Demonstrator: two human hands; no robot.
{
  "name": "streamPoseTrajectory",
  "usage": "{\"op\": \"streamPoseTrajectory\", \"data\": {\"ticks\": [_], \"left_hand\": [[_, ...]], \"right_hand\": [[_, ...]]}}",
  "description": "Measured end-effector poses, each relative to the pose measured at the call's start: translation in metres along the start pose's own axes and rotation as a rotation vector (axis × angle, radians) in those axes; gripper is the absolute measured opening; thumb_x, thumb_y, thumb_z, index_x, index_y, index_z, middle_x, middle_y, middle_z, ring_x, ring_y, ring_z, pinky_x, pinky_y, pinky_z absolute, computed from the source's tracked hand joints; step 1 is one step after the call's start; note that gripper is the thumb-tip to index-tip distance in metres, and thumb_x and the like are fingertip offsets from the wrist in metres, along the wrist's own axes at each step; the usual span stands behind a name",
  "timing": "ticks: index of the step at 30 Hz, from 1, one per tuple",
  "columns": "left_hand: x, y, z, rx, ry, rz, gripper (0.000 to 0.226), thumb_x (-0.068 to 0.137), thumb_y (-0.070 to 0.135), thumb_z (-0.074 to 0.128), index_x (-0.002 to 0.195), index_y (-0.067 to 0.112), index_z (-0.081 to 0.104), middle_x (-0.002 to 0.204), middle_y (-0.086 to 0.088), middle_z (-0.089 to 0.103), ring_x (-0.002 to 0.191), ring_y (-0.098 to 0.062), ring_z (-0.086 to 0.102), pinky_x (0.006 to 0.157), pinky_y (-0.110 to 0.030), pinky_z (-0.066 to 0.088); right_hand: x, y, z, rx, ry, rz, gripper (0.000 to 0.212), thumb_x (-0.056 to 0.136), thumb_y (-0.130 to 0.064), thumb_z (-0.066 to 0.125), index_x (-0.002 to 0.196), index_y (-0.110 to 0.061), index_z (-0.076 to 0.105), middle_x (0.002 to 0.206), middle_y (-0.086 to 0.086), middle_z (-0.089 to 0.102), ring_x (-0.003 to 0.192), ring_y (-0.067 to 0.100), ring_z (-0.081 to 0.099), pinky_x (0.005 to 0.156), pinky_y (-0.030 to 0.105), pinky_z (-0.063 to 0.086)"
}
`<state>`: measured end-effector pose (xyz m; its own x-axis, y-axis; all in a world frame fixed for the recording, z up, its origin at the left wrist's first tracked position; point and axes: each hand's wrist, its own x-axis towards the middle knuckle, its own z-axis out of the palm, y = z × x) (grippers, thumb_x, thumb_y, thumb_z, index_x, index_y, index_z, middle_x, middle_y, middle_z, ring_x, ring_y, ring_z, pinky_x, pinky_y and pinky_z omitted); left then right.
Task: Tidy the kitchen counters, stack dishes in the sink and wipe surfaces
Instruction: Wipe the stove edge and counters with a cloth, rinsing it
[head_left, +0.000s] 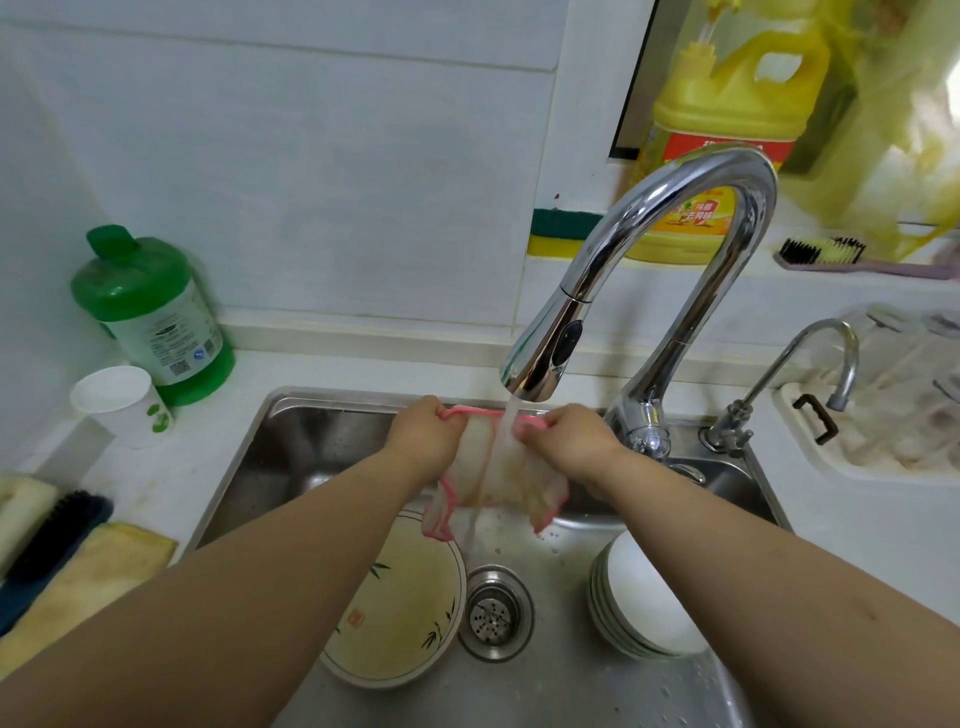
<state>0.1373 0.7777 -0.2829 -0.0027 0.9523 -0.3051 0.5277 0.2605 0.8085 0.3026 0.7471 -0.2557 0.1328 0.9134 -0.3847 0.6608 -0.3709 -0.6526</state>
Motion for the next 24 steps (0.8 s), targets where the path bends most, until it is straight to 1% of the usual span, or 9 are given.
{"op": "streamPoseTrajectory", "data": {"ticks": [2,4,6,8,12,15,19,22,24], "left_hand": [[-0.001,0.003,0.002,-0.189,-0.016,-0.094,0.026,0.091,0.024,0.054,0.069,0.014,0.046,0.074,-0.011,0.053,0.072,-0.026,0.054,0.071,-0.039,0.052],[-0.004,0.012,0.004,-0.398,-0.121,-0.159,0.017,0.088,0.020,0.062,0.077,0.008,0.057,0.075,-0.014,0.058,0.068,-0.026,0.058,0.070,-0.041,0.053],[-0.009,0.022,0.008,-0.512,-0.242,-0.154,0.016,0.087,0.018,0.066,0.089,0.003,0.061,0.077,-0.013,0.062,0.067,-0.025,0.059,0.066,-0.037,0.052],[-0.015,0.032,0.013,-0.490,-0.329,-0.088,0.008,0.090,0.014,0.062,0.088,0.006,0.062,0.075,-0.008,0.062,0.065,-0.017,0.057,0.060,-0.027,0.048],[-0.012,0.030,0.008,-0.431,-0.184,-0.027,0.013,0.089,0.019,0.061,0.079,0.013,0.067,0.064,0.002,0.060,0.056,-0.008,0.051,0.049,-0.017,0.040],[-0.012,0.015,0.004,-0.450,-0.116,-0.194,0.025,0.091,0.026,0.055,0.068,0.017,0.057,0.065,0.000,0.050,0.059,-0.014,0.043,0.057,-0.025,0.034],[-0.027,0.003,0.010,-0.535,-0.262,-0.446,0.039,0.090,0.054,0.048,0.091,0.017,0.063,0.087,-0.001,0.061,0.088,-0.020,0.056,0.086,-0.038,0.043],[-0.024,-0.001,0.021,-0.695,-0.398,-0.499,0.058,0.089,0.069,0.033,0.102,0.019,0.061,0.088,-0.003,0.064,0.092,-0.027,0.062,0.085,-0.038,0.049],[-0.020,0.002,0.026,-0.847,-0.401,-0.500,0.057,0.085,0.071,0.038,0.096,0.021,0.062,0.081,-0.006,0.068,0.080,-0.028,0.061,0.074,-0.036,0.051]], "right_hand": [[-0.005,-0.001,0.004,0.451,-0.120,-0.016,0.017,0.090,-0.017,0.060,0.104,-0.007,0.063,0.082,0.012,0.067,0.058,0.025,0.062,0.060,0.039,0.054],[-0.007,0.000,0.010,0.574,-0.257,-0.048,0.039,0.081,0.004,0.063,0.111,-0.017,0.052,0.085,0.010,0.066,0.055,0.024,0.065,0.055,0.038,0.052],[-0.003,0.000,0.022,0.501,-0.297,-0.095,0.069,0.070,0.010,0.068,0.124,-0.022,0.038,0.100,0.013,0.064,0.082,0.033,0.071,0.071,0.053,0.057],[-0.001,-0.002,0.030,0.464,-0.257,-0.122,0.078,0.064,-0.008,0.072,0.131,-0.021,0.033,0.111,0.017,0.062,0.099,0.035,0.066,0.082,0.055,0.055],[-0.003,-0.009,0.025,0.660,-0.189,-0.088,0.022,0.089,-0.007,0.055,0.107,-0.018,0.058,0.091,0.018,0.065,0.083,0.029,0.059,0.075,0.045,0.047],[0.003,-0.008,0.020,0.939,-0.212,0.014,0.018,0.094,-0.004,0.048,0.103,-0.016,0.058,0.086,0.011,0.062,0.084,0.029,0.058,0.086,0.047,0.047],[0.008,-0.016,0.019,1.180,-0.138,0.081,0.009,0.095,-0.007,0.049,0.095,-0.011,0.057,0.077,0.009,0.060,0.072,0.023,0.058,0.076,0.041,0.050],[0.007,-0.025,0.021,1.264,-0.142,0.088,0.006,0.093,-0.010,0.056,0.098,-0.008,0.058,0.078,0.010,0.063,0.076,0.025,0.060,0.091,0.049,0.048],[0.000,-0.029,0.027,1.229,-0.145,0.076,0.007,0.090,-0.013,0.062,0.095,-0.008,0.062,0.075,0.008,0.065,0.073,0.022,0.061,0.092,0.047,0.049]]}}
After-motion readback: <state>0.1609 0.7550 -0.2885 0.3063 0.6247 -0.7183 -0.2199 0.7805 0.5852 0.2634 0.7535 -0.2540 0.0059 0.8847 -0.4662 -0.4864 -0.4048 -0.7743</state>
